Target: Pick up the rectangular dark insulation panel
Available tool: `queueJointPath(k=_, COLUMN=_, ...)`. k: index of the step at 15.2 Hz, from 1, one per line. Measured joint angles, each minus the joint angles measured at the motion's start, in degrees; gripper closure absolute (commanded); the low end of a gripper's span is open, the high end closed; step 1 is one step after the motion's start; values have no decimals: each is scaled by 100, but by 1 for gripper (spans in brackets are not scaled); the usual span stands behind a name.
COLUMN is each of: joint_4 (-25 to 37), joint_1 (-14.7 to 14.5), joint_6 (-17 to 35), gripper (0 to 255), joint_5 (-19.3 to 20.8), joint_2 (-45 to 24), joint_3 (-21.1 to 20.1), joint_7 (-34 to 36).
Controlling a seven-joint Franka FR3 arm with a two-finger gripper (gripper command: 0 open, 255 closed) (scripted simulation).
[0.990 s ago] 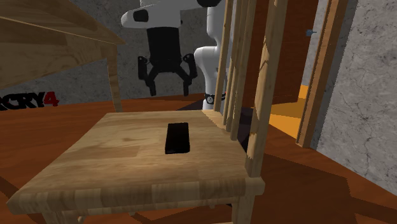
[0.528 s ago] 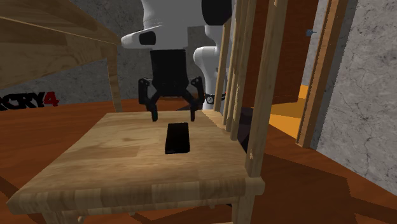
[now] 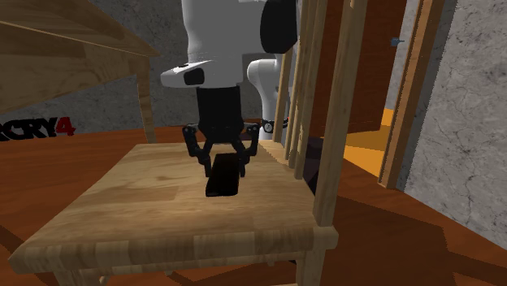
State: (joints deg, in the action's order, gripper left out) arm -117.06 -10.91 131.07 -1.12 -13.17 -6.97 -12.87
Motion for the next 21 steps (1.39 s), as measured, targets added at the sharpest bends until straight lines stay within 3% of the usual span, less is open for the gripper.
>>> queueJointPath(k=10, joint_4=-14, joint_1=-2, joint_6=-4, gripper=255, joint_5=-2, joint_2=-1, joint_3=4, joint_7=8)
queueJointPath(k=21, joint_4=259, joint_1=31, joint_6=-722, gripper=255, joint_5=-39, joint_2=388, joint_3=35, joint_7=-6)
